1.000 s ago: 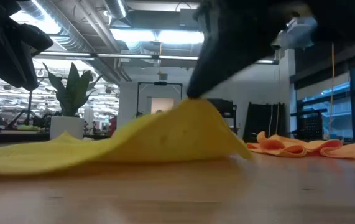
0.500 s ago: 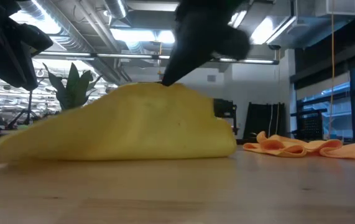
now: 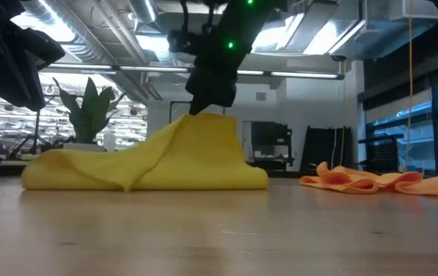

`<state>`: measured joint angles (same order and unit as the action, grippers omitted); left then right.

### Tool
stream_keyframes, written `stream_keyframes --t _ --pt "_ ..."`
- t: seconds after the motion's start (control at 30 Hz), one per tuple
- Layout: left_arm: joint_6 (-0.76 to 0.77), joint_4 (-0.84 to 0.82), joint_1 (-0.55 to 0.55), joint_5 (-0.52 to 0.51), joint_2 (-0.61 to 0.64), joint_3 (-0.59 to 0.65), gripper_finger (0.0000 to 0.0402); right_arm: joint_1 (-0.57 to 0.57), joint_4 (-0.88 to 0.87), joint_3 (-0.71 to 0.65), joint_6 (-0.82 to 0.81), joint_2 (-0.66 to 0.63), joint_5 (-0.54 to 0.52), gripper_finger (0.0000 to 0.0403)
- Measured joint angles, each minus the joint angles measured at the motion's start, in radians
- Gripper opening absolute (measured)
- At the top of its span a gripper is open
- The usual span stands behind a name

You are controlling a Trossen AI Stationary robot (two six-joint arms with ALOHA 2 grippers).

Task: Roll microfiber towels into tight, uniform cylinder then place into a basket
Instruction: Roll the yellow microfiber towel

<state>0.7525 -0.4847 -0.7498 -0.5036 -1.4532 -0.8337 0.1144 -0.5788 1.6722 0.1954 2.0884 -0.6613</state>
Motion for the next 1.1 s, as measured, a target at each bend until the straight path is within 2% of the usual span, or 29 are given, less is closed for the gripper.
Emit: stream_keyframes --t 0.3,0.4,0.5,0.77,0.9,1.0,1.1 --pt "0.000 0.000 0.000 0.001 0.000 0.000 0.0075 -0.077 0.046 -0.009 0.020 0.000 0.066 0.0000" --pt "0.000 0.000 0.000 0.001 0.000 0.000 0.0075 -0.087 0.046 -0.009 0.020 -0.001 0.150 0.0008" --pt "0.000 0.000 0.000 0.001 0.000 0.000 0.0075 -0.094 0.056 -0.009 0.019 -0.001 0.204 0.0026" --pt "0.000 0.000 0.000 0.001 0.000 0.000 0.0075 -0.111 0.059 -0.009 0.018 -0.001 0.211 0.0081" --pt "-0.038 -0.004 0.000 -0.004 0.000 0.000 0.0075 -0.112 0.056 -0.009 -0.037 -0.001 0.211 0.0114" --pt "-0.104 0.020 0.001 -0.082 0.000 0.025 0.0075 -0.106 0.000 -0.002 -0.104 -0.002 0.213 0.0127" --pt "-0.100 0.032 0.020 -0.139 0.000 0.073 0.0075 -0.083 -0.086 0.008 -0.151 -0.005 0.248 0.0130"
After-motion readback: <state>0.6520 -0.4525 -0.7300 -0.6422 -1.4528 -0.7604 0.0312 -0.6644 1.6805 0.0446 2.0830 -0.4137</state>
